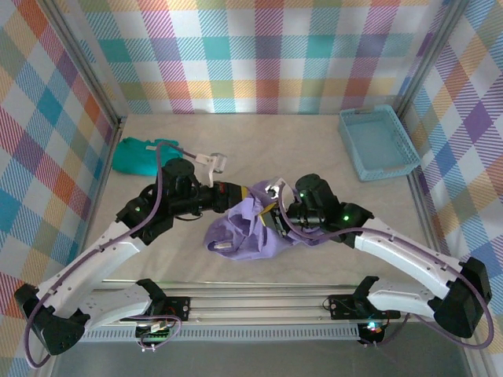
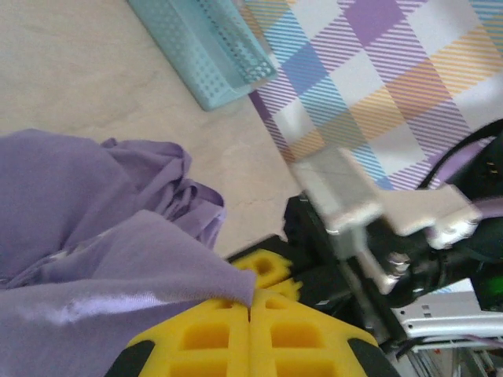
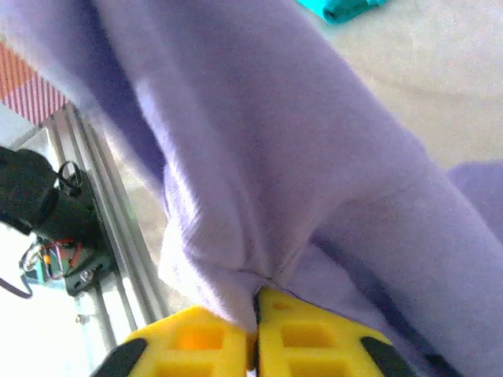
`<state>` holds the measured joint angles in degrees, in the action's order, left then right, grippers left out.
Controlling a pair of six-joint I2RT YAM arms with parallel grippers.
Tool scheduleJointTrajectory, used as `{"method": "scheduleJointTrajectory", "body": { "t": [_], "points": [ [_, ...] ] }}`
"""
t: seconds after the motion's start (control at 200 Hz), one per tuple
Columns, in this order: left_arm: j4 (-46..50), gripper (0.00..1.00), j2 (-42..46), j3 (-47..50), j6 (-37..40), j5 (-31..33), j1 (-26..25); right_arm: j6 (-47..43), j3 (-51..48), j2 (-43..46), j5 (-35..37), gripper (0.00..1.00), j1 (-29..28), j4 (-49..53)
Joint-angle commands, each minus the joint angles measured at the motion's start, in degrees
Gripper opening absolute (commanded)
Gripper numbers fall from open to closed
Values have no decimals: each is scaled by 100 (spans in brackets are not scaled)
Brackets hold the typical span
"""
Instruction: Fold the inside-out t-shirt
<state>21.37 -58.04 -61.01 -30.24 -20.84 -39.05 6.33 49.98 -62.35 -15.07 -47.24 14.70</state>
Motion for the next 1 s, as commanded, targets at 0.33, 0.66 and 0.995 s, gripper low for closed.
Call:
{"method": "scheduleJointTrajectory", "body": {
  "t": [0.33,0.66,0.995],
  "points": [
    [636,2,-35,-152,205,-14,1059,149,-767,549,-2931,0,945,-2102],
    [938,35,125,154,721,203,1049,732,-578,-245,-3039,0,945,-3034],
    [-165,38,1016,1219,765,-1075,661,954,-345,-447,-2745,0,971,-2867]
  ]
}}
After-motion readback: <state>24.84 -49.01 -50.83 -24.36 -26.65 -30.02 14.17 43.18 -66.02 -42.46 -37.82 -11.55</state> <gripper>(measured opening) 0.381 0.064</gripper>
